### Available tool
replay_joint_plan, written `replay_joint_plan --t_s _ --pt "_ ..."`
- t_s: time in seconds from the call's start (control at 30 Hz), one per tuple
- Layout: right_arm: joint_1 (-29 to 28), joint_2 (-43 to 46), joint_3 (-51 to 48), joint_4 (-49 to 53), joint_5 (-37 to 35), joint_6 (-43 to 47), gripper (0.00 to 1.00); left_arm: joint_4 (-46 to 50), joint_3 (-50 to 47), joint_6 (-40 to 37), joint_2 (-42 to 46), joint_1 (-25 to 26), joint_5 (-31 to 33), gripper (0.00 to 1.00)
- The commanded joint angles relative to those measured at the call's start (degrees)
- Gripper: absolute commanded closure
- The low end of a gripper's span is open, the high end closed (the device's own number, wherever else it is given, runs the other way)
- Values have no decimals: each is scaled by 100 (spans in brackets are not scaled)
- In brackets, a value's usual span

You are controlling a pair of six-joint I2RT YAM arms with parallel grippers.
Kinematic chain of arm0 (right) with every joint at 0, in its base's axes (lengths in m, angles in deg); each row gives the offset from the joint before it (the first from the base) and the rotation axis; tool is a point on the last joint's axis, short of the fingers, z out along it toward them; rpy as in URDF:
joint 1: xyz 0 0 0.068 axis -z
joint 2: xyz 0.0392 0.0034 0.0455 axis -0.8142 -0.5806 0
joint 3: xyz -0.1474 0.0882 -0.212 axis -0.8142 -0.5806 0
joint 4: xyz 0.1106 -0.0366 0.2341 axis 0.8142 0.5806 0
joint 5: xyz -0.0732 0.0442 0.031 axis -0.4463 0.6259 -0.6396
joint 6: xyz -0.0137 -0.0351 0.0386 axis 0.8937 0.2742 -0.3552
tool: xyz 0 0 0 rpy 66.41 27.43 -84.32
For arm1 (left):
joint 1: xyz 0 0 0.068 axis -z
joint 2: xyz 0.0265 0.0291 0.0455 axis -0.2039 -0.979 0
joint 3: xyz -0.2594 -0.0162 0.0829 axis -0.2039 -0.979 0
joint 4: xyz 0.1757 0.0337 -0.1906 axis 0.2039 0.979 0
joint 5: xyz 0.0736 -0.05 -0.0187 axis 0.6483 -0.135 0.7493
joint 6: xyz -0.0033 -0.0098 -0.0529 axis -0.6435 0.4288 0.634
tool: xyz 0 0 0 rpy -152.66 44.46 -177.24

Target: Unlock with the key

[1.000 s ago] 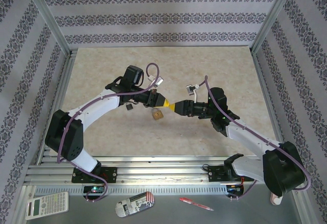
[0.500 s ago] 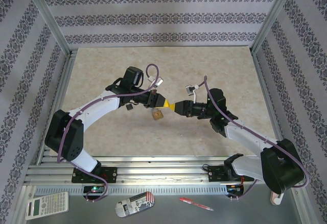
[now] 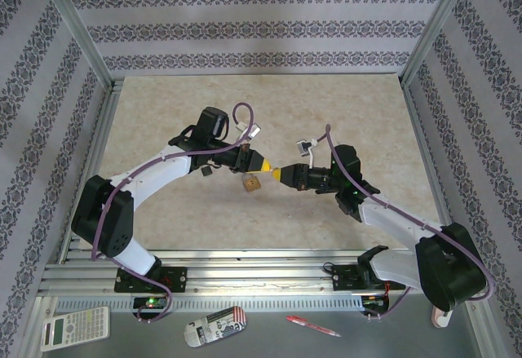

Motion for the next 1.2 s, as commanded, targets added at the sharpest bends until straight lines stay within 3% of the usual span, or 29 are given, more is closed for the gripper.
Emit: replay_joint_plan --t_s 0.0,0.07,0.23,0.27,0.37,0.43,0.5,0.57,0.67,0.8,1.0,1.17 --pt "-46 143 -17 -230 -84 33 93 -216 -57 16 6 55 -138 100" --pt "-45 173 1 -192 -85 41 99 -206 -103 -16 -9 58 -118 100" --pt "-54 283 9 -155 -90 46 100 -255 -257 35 -120 51 67 100" --pt "-54 322 1 -132 -93 45 100 -304 -292 109 -154 51 139 95" --pt "-78 479 9 154 -176 159 100 -191 -343 279 -240 -53 485 53" --pt "-84 656 3 533 -350 289 100 -187 -459 608 -176 -263 852 34" --pt "-105 986 5 1338 -810 582 100 113 -591 904 67 -542 1527 22" --pt "-207 1325 97 2393 -1451 958 100 1019 -498 797 308 -621 2466 14" --pt "-423 1659 130 3367 -2290 1136 100 2066 -248 709 326 -465 3379 11" --pt "-671 1898 -29 3669 -2868 1055 100 3500 537 187 -363 -43 4559 11" --pt "-967 2109 -149 3655 -3101 1038 100 4377 1605 85 -1405 473 5176 13" --pt "-1050 2265 -243 3660 -3137 1079 100 4640 2188 204 -2184 704 5148 13"
